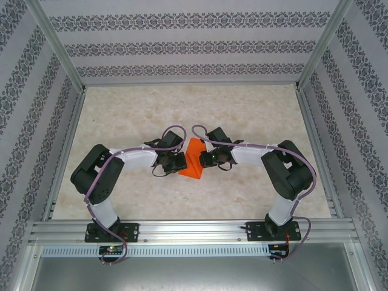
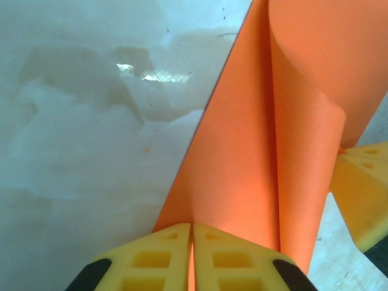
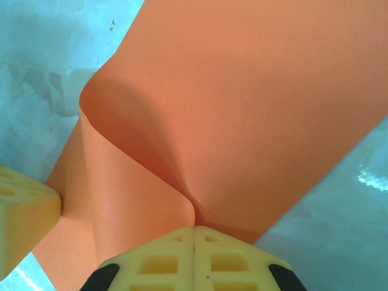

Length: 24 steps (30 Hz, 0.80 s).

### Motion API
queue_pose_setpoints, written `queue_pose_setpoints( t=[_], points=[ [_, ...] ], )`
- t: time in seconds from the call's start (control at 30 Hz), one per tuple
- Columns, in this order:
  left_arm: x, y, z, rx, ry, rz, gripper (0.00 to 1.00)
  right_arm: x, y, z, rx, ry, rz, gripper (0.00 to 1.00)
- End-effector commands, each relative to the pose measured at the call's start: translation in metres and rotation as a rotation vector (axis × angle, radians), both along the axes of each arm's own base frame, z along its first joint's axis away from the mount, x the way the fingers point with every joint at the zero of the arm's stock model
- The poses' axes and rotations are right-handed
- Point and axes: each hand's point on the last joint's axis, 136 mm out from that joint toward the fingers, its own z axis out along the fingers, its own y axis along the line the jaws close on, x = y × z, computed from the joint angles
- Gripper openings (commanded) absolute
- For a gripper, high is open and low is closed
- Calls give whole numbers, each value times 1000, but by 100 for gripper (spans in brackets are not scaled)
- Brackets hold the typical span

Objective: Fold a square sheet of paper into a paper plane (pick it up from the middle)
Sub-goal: Fold the triangle a second time at the center of the table.

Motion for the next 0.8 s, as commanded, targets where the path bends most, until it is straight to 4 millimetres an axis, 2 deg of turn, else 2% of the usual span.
queue_pose_setpoints(
  t=[0.0, 0.2, 0.3, 0.6, 0.77],
  points=[
    [5, -6, 15, 14, -44, -31, 16, 0, -12, -14, -67, 9, -5, 2],
    [30, -20, 56, -43, -143, -41, 19, 0, -12, -17, -75, 11, -2, 2],
    [39, -27, 65, -88, -164, -25, 19, 1, -12, -16, -74, 9, -3, 2],
    [54, -48, 59, -230, -138, 14, 17, 0, -12, -18, -72, 17, -5, 2],
    [58, -52, 50, -237, -123, 21, 17, -1, -12, -19, -73, 20, -6, 2]
  ],
)
